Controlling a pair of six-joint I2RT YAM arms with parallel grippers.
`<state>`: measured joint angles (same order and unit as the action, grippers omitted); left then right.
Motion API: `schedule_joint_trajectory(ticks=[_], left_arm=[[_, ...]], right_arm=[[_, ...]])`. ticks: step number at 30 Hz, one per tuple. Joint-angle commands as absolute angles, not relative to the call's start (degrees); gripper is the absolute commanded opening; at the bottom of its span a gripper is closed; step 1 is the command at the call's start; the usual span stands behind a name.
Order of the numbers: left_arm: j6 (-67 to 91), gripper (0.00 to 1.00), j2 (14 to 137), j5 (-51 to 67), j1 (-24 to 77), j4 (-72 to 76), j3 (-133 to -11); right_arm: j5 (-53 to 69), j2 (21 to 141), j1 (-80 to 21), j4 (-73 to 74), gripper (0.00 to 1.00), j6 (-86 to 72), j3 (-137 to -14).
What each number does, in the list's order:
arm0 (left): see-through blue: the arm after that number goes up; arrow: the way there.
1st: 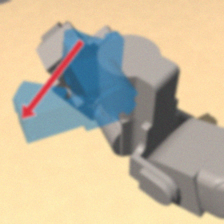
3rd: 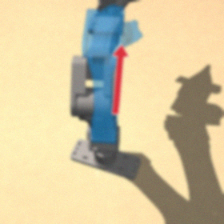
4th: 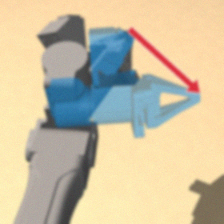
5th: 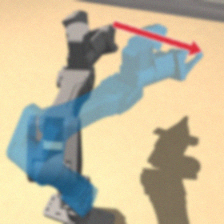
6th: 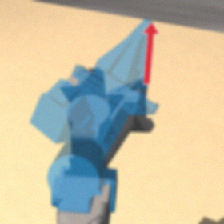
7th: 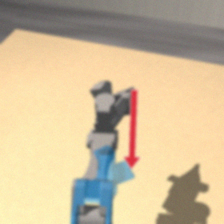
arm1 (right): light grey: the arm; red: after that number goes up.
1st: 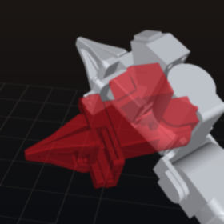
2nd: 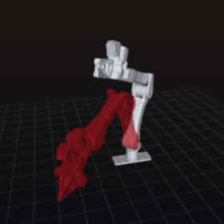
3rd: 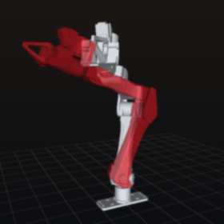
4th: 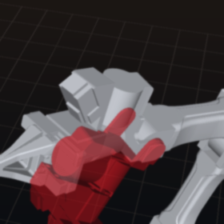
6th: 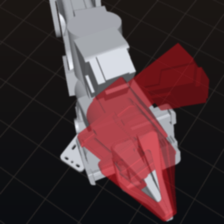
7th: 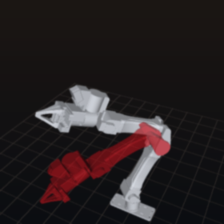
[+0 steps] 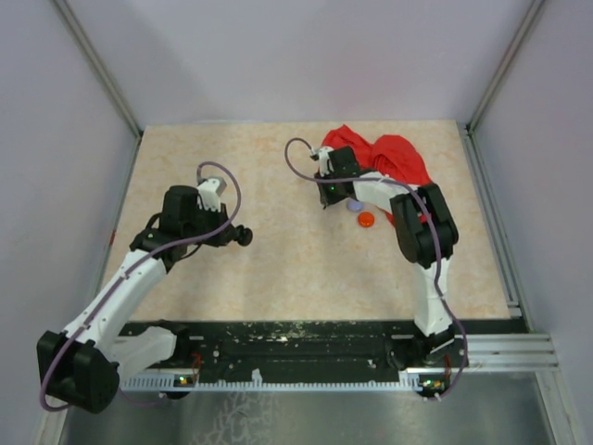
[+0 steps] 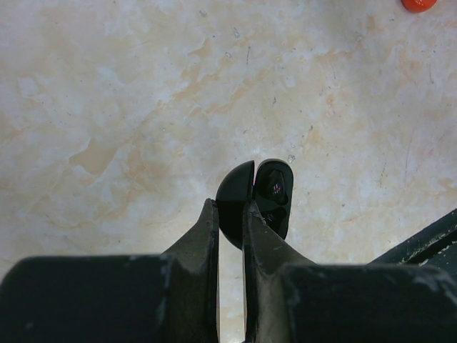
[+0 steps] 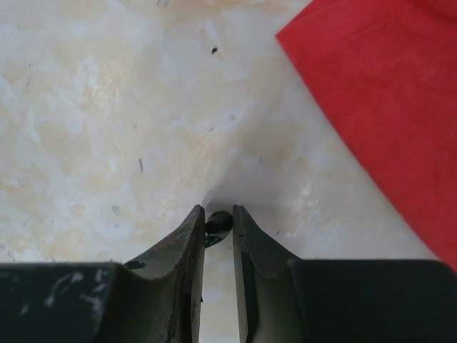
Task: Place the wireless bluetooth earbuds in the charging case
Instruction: Pick up the earbud from the center of the board.
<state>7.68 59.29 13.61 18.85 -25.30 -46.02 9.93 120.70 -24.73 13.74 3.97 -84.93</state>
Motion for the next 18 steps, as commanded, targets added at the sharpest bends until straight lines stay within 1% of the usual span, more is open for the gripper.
schedule_joint_trajectory(ticks=[1,9,18], left_arm=[[7.94,0.00,60.08,16.14,18.63,-23.96,-46.55],[10.69,0.00,64.09,21.11,18.88,-23.29,-48.64],[14.57,0.00,68.15,20.26,23.39,-19.47,-49.78]], right_arm=[[6.56,113.10,-27.33,10.01,0.18,5.51,-79.76],[2.75,100.63,-33.38,1.26,0.15,7.75,-69.45],[0.80,87.10,-41.30,-8.63,0.14,11.51,-59.76]])
